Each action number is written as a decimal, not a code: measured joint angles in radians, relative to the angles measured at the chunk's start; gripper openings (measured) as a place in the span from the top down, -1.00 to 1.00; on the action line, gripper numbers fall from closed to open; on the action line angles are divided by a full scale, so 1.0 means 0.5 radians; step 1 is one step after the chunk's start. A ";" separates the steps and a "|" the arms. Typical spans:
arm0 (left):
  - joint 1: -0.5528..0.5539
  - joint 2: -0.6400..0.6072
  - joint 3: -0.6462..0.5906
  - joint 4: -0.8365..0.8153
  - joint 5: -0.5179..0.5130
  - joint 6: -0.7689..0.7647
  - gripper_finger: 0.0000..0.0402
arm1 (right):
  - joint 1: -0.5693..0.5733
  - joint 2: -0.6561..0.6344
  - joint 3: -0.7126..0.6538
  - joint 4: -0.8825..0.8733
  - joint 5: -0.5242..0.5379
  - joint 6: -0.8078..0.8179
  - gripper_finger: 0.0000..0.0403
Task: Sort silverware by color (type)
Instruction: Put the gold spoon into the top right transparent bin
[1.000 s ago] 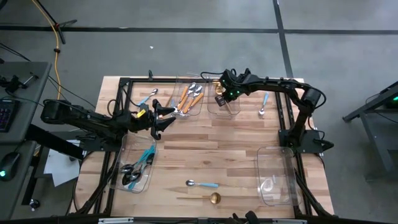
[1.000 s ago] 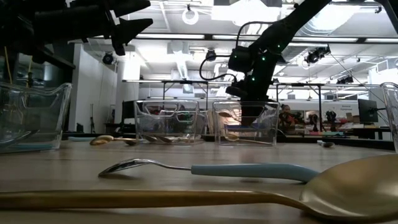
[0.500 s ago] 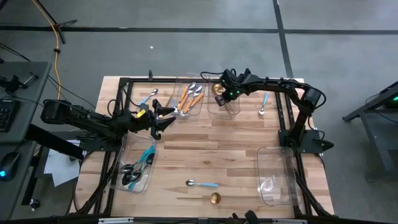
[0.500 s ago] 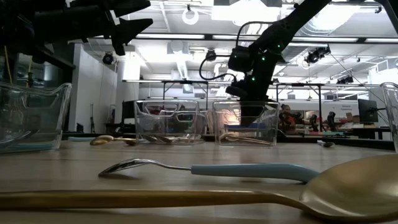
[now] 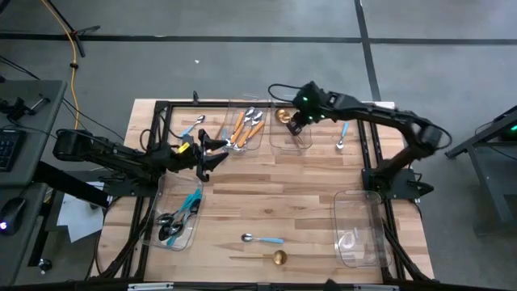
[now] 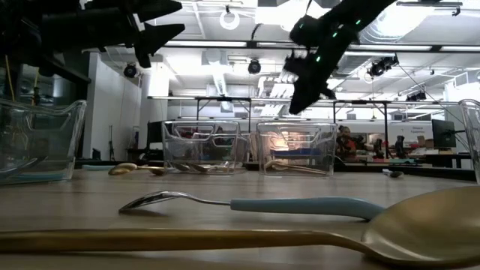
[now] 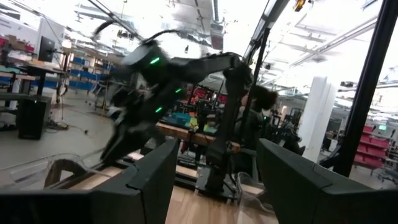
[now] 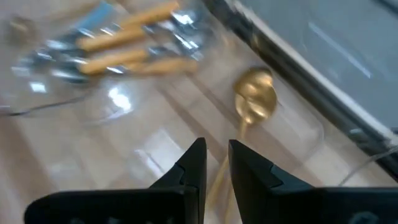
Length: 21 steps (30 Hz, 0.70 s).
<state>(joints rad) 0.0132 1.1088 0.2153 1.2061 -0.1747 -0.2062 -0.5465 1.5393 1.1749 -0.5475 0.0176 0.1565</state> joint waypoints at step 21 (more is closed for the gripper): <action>0.000 0.001 0.000 -0.059 0.090 0.060 -0.05 | 0.864 -1.086 -1.630 2.550 -0.209 -0.060 0.74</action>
<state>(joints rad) 0.0132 1.1091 0.2153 1.1767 -0.1298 -0.1762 -0.1144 0.9962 0.3600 0.7275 -0.0870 0.1263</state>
